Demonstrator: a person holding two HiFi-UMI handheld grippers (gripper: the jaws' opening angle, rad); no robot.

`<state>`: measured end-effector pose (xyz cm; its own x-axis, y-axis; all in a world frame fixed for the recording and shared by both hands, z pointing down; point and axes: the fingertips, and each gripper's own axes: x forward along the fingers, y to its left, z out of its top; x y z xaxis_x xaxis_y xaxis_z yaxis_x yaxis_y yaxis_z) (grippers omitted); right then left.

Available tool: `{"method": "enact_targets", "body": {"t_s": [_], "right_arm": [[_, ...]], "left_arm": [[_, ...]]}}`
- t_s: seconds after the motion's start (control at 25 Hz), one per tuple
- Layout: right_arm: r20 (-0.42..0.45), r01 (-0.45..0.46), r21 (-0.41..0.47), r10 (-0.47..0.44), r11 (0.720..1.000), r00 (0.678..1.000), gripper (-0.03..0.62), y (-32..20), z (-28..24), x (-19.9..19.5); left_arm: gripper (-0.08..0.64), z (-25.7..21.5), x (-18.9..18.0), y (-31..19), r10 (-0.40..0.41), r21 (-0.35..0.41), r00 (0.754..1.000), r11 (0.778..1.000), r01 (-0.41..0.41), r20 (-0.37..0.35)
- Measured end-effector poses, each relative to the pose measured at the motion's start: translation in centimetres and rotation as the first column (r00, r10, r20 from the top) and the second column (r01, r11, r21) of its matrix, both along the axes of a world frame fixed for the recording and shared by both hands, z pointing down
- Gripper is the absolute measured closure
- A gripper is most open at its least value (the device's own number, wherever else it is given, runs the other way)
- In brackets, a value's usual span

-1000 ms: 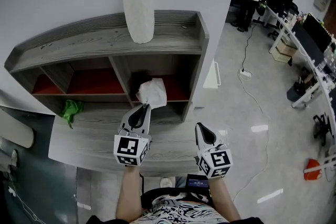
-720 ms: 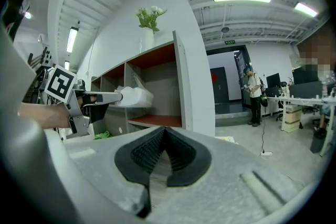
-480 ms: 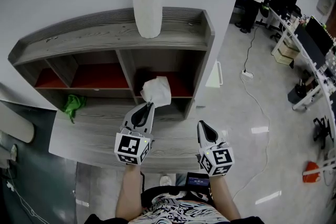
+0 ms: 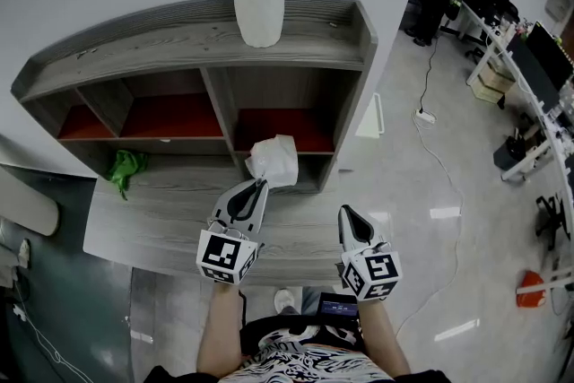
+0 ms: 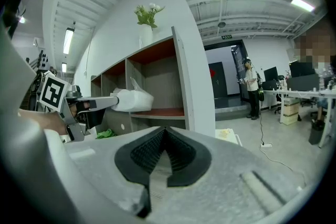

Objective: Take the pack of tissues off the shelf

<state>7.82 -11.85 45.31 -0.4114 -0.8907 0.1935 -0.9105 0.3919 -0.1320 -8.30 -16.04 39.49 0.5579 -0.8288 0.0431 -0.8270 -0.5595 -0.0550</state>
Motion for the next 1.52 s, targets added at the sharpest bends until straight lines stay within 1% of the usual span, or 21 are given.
{"method": "enact_targets", "body": {"t_s": [0.36,0.8,1.16,1.36,1.52], "right_arm": [[0.002,-0.010,-0.058,0.010,0.998,1.000,0.588,0.3,2.4,-0.2],[-0.019,-0.042,-0.120,0.040,0.992,0.999,0.588,0.7,5.5,1.2],[-0.030,-0.056,-0.172,0.051,0.983,0.998,0.588,1.1,8.2,1.6],[-0.043,-0.060,-0.207,0.052,0.977,0.998,0.588,1.3,9.6,2.2],[-0.054,-0.061,-0.229,0.050,0.971,0.997,0.588,1.3,10.6,2.2]], "left_arm": [[0.541,3.3,0.7,1.1,0.050,-0.042,0.999,0.998,-0.050,0.010],[0.541,7.7,0.9,1.6,0.057,-0.112,0.998,0.992,-0.056,0.009],[0.541,12.9,0.5,2.2,0.065,-0.213,0.997,0.975,-0.057,0.030],[0.541,14.5,1.5,2.6,0.100,-0.236,0.994,0.968,-0.087,0.041],[0.541,16.4,1.8,2.9,0.112,-0.268,0.993,0.959,-0.097,0.044]]}}
